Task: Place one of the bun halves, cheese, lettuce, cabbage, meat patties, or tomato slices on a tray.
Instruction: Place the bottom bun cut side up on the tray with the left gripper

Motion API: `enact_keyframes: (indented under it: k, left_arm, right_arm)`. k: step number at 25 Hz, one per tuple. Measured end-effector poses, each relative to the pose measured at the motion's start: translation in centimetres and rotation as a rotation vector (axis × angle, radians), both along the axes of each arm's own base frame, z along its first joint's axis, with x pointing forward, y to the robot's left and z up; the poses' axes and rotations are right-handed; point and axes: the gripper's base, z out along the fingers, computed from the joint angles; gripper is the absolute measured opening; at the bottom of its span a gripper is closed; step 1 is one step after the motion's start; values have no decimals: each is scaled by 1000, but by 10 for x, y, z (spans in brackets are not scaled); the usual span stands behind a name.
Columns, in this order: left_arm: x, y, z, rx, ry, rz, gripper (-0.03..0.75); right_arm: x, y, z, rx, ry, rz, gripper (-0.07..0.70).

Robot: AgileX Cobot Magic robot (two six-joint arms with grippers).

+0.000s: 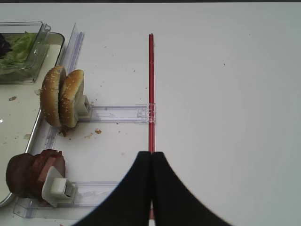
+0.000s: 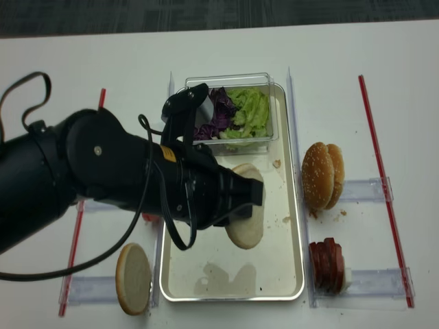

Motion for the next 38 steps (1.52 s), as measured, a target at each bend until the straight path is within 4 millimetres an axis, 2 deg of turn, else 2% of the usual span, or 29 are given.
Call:
enact_keyframes:
  k: [7, 20, 28, 35, 38]
  left_arm:
    - [16, 9, -9, 16, 26, 46, 45]
    - [37, -16, -60, -16, 121, -19, 45]
    - [57, 1, -68, -18, 121, 39, 44]
    - [68, 15, -68, -23, 116, 65, 44]
    - [72, 20, -75, -15, 141, 64, 44]
  right_arm:
    - [0, 0, 0, 0, 0, 0, 364]
    - [0, 0, 0, 0, 0, 0, 364]
    - [0, 0, 0, 0, 0, 0, 364]
    - [0, 0, 0, 0, 0, 0, 364]
    - [0, 0, 0, 0, 0, 0, 364]
